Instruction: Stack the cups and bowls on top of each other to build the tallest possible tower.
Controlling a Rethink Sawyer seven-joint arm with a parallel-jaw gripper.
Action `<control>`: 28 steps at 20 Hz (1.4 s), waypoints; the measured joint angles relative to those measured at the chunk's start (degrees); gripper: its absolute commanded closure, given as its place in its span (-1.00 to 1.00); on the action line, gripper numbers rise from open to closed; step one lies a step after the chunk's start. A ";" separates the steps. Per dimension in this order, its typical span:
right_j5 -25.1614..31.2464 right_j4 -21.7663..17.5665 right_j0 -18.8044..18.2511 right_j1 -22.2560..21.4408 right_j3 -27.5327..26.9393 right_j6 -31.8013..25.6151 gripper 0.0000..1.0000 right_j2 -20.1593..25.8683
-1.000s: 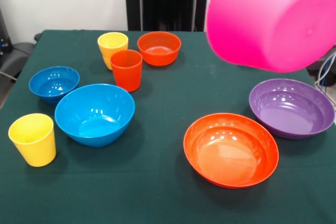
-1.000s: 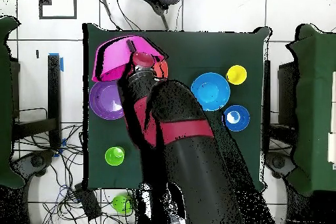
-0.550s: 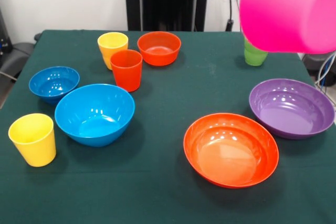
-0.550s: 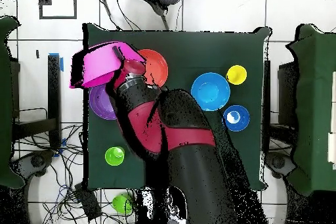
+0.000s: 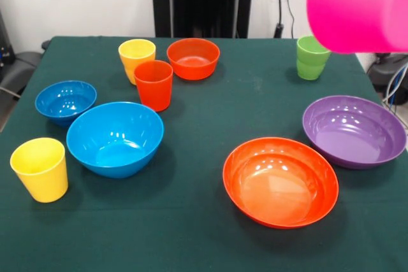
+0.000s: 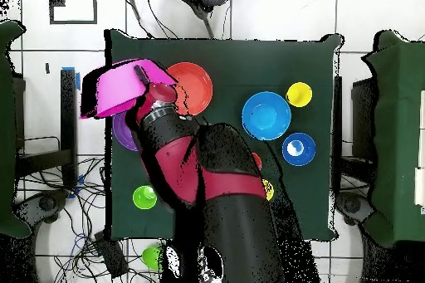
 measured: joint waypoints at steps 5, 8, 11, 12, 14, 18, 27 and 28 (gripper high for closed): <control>-3.45 0.62 1.22 -0.36 -0.01 -0.24 1.00 -2.80; -6.01 0.61 1.67 -0.55 -0.01 -0.24 1.00 -4.74; -7.36 0.60 1.92 -0.52 0.00 -0.24 1.00 -6.01; -7.63 0.60 1.97 -0.53 0.00 -0.24 1.00 -6.30; -8.48 0.60 2.04 -0.53 0.01 -0.24 1.00 -7.21; -9.66 0.60 2.13 -0.11 -0.01 -0.24 1.00 -8.87; -11.24 0.60 2.80 1.66 -0.02 -0.87 1.00 -11.26; -11.68 0.61 2.79 2.02 -0.02 -1.30 1.00 -11.50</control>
